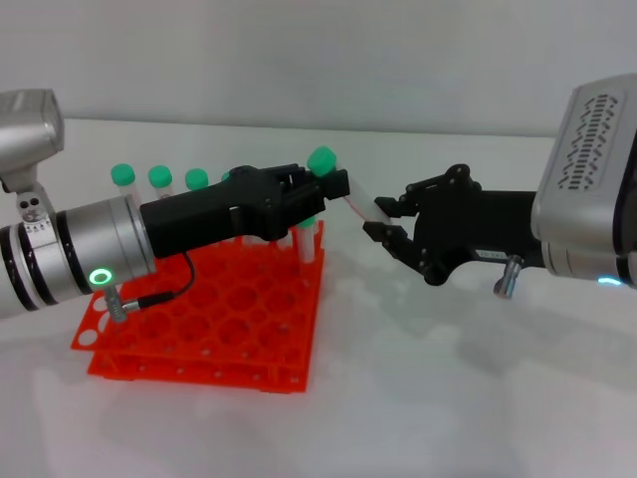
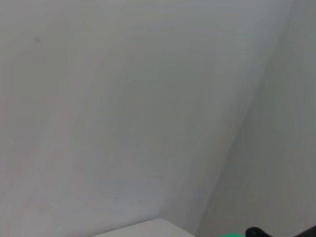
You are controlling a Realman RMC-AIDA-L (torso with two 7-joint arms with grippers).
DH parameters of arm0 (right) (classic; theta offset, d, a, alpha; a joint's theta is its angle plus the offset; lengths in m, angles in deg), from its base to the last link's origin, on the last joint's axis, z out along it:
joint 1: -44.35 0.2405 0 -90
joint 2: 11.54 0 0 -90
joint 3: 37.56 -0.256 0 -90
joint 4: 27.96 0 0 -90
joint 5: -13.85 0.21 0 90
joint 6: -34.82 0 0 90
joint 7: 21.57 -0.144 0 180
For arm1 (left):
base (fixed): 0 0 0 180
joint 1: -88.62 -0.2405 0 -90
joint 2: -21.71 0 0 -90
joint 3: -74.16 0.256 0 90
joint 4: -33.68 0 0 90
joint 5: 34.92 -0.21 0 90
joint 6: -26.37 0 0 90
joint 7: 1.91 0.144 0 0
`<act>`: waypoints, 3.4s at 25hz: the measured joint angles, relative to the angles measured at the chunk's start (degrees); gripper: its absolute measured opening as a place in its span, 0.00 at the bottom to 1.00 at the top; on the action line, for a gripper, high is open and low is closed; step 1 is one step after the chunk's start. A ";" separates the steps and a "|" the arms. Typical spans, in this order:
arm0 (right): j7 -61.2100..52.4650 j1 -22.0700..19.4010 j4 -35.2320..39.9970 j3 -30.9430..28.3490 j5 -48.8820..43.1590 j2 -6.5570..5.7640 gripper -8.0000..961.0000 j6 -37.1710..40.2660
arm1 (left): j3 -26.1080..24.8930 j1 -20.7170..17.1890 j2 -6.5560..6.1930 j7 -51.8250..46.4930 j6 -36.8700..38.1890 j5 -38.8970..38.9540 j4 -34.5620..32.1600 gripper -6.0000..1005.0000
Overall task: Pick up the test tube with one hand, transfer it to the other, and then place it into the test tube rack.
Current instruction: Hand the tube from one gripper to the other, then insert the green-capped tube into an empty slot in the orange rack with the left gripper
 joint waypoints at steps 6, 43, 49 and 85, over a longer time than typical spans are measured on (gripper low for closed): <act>-0.91 0.14 -0.41 0.84 -1.39 0.00 0.28 -0.31 | -0.07 0.03 -0.02 0.02 -0.05 0.18 -0.13 0.22; -2.15 -2.93 -1.25 -3.69 -3.53 -0.27 0.91 2.75 | 12.77 -19.05 0.18 -11.98 10.33 -10.39 -43.33 0.21; -2.18 -2.74 -1.73 -3.64 -3.53 -0.27 0.91 2.90 | 16.53 -19.72 0.24 -8.54 14.71 -5.93 -42.48 0.21; -2.21 -1.19 -2.93 -4.00 -3.52 -0.17 0.91 4.52 | 17.19 -16.88 -0.03 -17.07 16.20 -7.83 -34.40 0.21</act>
